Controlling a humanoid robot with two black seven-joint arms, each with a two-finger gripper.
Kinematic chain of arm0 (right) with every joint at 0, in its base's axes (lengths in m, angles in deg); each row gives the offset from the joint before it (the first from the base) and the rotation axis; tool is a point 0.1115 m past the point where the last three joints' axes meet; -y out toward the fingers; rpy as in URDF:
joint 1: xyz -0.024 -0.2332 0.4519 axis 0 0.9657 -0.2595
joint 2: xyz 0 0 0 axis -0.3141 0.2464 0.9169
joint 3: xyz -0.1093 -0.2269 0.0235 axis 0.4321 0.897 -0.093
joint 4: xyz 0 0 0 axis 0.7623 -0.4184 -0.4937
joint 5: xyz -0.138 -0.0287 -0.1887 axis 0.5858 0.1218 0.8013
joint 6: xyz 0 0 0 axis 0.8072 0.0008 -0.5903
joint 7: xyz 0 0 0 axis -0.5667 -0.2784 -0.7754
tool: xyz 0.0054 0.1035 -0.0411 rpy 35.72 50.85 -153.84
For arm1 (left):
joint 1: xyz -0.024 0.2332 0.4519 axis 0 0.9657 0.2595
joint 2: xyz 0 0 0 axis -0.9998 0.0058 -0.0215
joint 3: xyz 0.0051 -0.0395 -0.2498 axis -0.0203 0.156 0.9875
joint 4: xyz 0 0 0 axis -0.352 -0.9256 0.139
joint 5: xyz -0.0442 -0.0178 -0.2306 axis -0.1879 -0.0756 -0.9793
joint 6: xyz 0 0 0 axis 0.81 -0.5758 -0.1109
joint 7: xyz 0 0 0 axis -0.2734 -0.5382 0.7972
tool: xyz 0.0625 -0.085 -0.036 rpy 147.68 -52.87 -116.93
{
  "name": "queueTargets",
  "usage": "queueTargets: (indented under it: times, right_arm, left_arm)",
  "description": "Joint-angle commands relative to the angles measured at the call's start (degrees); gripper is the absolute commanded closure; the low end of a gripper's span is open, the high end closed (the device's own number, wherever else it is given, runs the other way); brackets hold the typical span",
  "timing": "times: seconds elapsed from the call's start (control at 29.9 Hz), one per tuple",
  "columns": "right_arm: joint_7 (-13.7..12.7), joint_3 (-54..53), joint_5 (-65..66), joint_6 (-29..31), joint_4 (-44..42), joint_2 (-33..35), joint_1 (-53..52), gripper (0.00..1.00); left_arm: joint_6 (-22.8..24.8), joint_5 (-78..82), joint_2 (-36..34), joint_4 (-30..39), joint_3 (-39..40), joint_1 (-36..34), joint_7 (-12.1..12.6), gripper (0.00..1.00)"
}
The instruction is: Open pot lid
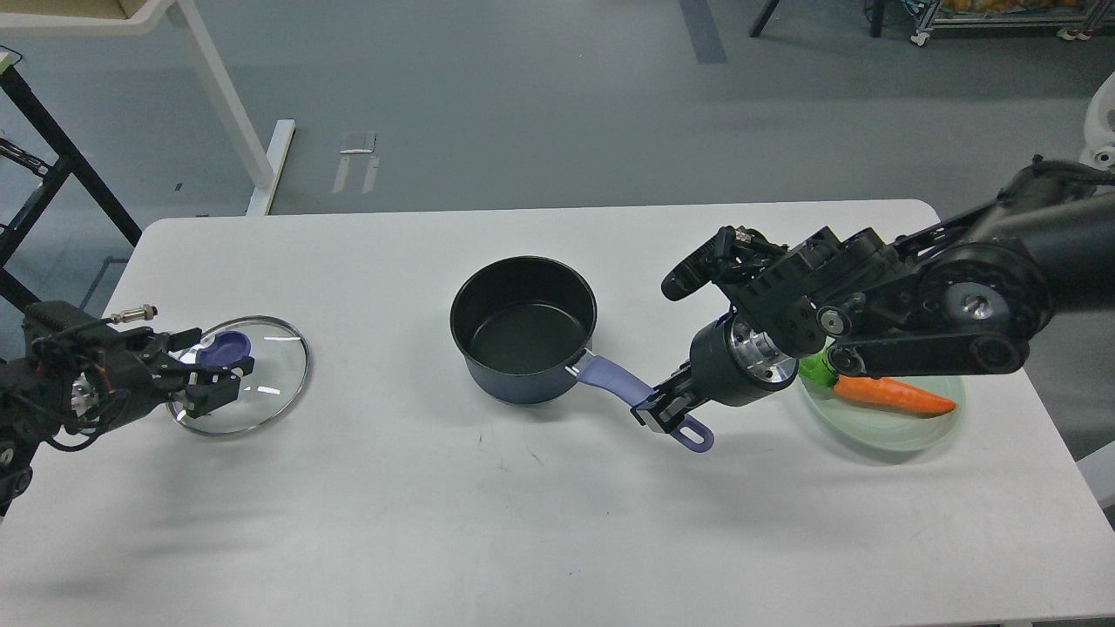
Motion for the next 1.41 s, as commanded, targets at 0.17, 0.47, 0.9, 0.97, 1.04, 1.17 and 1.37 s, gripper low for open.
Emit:
queueTargets:
  times: [0.17,0.47,0.9,0.97,1.04,1.17,1.37]
  right_arm:
    - [0.0,-0.6,-0.2,-0.4,-0.1,0.4,0.0,0.33]
    - [0.2,-7.5,-6.5,-2.9,-3.7,4.5,0.1,0.04]
    - [0.4,-42.6,-15.0,-10.0,-10.3,22.1,24.9,0.02]
    - [0.4,-49.9,-17.6,-11.5,-11.9,23.0,30.1,0.02]
    - [0.4,-56.1,-19.9,-12.2,-13.6,23.2,34.2,0.01]
    - [0.6,-67.3,-24.6,-12.3,-18.3,22.5,41.0,0.01]
    - [1.3,-76.6,-35.6,-12.4,-29.3,16.3,48.3,0.01]
  left_arm:
    - [4.1,-18.0,-2.3,0.0,0.3,-5.9,0.0,0.01]
    - [13.2,-30.3,-3.5,0.3,0.8,-11.7,0.0,0.01]
    - [18.4,-67.9,3.5,-0.1,4.4,-13.9,0.0,0.01]
    - [18.5,-72.6,4.3,-0.1,6.9,-13.3,0.0,0.01]
    - [18.6,-76.7,5.3,-0.1,8.7,-12.8,0.0,0.01]
    - [20.1,-83.9,8.0,-0.1,13.0,-12.6,0.0,0.01]
    - [22.9,-91.8,12.8,-2.4,18.1,-11.0,0.0,0.01]
